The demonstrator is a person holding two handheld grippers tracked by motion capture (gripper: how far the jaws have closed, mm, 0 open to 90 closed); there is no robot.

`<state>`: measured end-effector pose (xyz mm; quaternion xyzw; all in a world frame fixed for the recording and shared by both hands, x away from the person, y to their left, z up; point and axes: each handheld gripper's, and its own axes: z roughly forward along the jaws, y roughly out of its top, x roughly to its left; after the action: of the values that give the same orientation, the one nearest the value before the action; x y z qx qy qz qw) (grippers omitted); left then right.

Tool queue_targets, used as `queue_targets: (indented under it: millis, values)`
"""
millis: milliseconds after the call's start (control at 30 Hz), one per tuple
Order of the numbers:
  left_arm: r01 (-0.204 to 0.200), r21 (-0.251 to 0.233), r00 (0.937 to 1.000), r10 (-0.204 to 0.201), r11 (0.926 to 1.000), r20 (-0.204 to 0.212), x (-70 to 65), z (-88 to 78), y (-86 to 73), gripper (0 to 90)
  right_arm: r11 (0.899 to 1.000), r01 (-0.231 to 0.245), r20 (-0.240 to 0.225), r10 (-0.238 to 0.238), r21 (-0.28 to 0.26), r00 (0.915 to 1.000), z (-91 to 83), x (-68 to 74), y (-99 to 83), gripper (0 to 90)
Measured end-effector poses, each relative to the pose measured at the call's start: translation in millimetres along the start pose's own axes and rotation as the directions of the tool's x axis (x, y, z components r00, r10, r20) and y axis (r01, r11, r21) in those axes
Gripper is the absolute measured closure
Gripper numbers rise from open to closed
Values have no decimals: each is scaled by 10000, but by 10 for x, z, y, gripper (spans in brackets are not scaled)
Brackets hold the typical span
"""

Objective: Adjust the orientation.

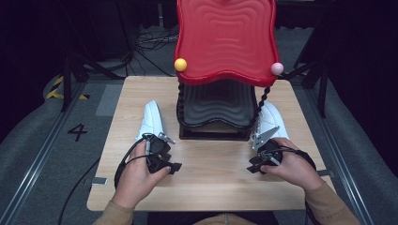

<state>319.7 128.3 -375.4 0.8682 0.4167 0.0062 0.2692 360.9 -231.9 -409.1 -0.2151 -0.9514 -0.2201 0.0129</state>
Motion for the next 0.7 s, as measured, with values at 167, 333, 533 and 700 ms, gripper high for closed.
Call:
queue_targets:
  millis: [167, 333, 533, 700]
  values:
    - [-577, 109, 9973, 582, 9983, -445, 19, -65, -3, 506, 10000, -8, 4, 8, -39, 10000, 2, 1, 9, 640]
    - [-463, 585, 9942, 517, 9972, -947, 94, -105, -34, 506, 10000, -22, -60, 22, -32, 10000, 20, 11, 13, 635]
    - [-381, 238, 9953, 401, 9990, -887, 215, -204, -83, 435, 10000, -45, -57, 44, -72, 10000, 14, 8, 11, 634]
    - [77, 260, 9931, -46, 9996, -1176, 331, -285, -115, 579, 10000, -97, -90, 96, -21, 9999, 30, 12, 4, 629]
